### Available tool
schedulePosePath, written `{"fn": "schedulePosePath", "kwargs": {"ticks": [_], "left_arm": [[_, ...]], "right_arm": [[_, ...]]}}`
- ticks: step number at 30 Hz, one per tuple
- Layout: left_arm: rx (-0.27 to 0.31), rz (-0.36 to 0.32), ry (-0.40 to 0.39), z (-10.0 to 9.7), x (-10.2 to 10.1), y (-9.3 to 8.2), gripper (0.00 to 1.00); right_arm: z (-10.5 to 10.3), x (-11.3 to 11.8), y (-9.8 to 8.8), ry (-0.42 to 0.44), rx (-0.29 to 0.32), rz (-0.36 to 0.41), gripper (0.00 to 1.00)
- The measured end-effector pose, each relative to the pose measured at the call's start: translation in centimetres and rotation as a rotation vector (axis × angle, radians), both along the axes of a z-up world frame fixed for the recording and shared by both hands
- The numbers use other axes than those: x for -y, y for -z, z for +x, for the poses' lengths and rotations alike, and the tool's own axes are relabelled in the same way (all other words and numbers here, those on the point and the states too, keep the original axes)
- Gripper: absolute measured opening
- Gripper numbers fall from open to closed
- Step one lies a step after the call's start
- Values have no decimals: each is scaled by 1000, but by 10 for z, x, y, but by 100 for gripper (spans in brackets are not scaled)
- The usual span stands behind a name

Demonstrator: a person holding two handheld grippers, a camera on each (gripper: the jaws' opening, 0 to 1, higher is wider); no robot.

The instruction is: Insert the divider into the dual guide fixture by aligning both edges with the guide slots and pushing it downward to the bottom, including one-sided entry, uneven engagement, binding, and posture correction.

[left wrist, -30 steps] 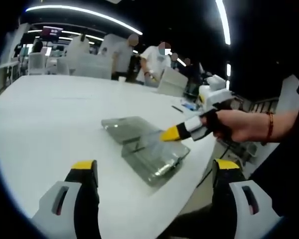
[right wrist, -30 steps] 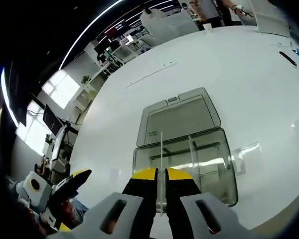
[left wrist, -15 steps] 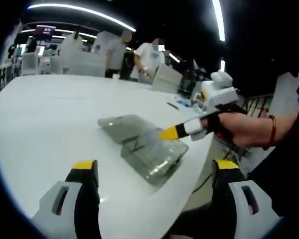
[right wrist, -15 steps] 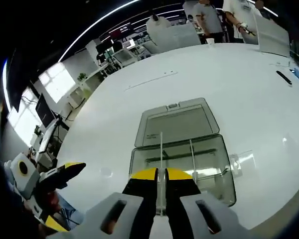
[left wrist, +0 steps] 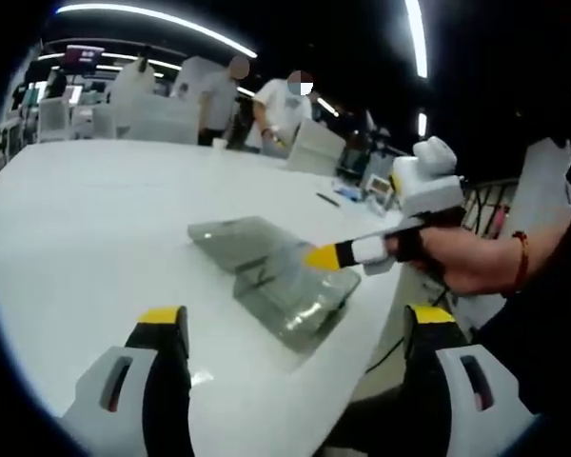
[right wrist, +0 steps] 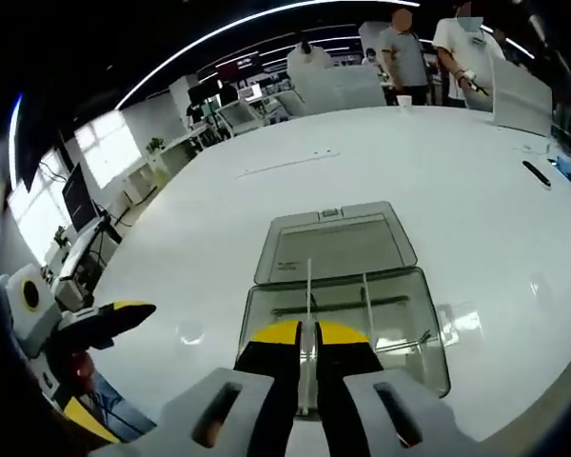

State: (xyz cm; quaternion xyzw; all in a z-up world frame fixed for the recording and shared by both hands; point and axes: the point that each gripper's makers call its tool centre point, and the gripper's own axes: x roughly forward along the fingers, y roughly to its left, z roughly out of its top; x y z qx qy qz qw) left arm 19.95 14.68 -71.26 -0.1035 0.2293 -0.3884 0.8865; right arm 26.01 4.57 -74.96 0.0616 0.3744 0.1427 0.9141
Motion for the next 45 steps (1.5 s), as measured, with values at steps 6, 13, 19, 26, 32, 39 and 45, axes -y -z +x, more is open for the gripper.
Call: {"fn": "schedulePosePath", "kwargs": {"ticks": [6, 13, 19, 26, 32, 39, 45], "left_arm": [[-7, 4, 4, -1, -2, 2, 92], [-5, -5, 9, -1, 1, 0, 92], [-13, -4, 20, -4, 5, 2, 91], [-18, 0, 35, -5, 6, 3, 91], [-13, -2, 45, -3, 9, 1, 91], [-10, 0, 44, -4, 7, 0, 90], [-10, -2, 37, -5, 5, 0, 90]], "right_arm": [[0, -4, -1, -32, 17, -38, 0], [1, -3, -9, -35, 63, -51, 0], [1, -2, -9, -26, 99, -41, 0], [6, 3, -24, -17, 167, -41, 0], [9, 3, -26, -20, 194, -40, 0], [16, 1, -34, -38, 227, -60, 0], [17, 1, -30, -42, 231, -56, 0]]}}
